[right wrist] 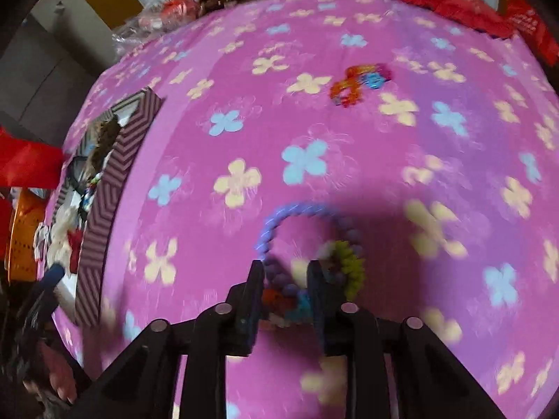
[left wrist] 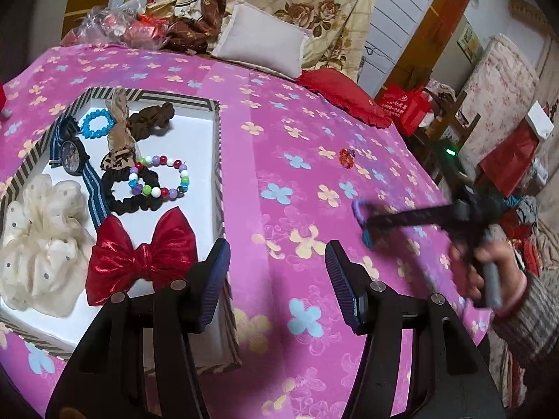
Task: Organize jewelry
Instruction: 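Release the purple bracelet and grasp the orange bead bracelet with the right tool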
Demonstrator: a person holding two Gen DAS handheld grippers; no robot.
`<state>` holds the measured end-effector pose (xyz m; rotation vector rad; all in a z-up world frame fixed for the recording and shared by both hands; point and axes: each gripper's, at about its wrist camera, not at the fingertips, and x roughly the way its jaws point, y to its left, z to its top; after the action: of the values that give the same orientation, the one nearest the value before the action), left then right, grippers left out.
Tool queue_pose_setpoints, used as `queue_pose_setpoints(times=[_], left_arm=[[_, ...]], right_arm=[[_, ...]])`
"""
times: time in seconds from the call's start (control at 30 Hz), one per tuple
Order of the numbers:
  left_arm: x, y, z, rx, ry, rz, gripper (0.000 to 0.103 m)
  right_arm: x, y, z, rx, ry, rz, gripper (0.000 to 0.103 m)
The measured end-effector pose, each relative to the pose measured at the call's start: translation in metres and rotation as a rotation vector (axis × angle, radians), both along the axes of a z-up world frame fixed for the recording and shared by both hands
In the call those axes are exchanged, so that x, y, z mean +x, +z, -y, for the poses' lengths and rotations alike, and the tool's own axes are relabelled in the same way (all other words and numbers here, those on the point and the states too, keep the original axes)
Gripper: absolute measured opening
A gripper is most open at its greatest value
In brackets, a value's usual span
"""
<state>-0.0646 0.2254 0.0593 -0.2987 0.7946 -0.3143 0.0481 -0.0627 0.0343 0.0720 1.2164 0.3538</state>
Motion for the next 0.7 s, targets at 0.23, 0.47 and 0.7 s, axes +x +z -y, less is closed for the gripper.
queue_pose_setpoints(times=[0.23, 0.47, 0.7], left_arm=[[-0.004, -0.003, 0.015, 0.015, -0.035, -0.001, 0.056], [-0.002, -0.009, 0.030, 0.046, -0.084, -0.011, 0.056], [0.005, -0.015, 0.026, 0.025, -0.083, -0.046, 0.056]], right_arm=[[0.026, 0.033, 0.027, -0.102, -0.140, 0.181, 0.052], [0.119, 0.019, 0.005, -0.118, -0.243, 0.170, 0.050], [0.160, -0.006, 0.003, -0.111, -0.285, 0.103, 0.008]])
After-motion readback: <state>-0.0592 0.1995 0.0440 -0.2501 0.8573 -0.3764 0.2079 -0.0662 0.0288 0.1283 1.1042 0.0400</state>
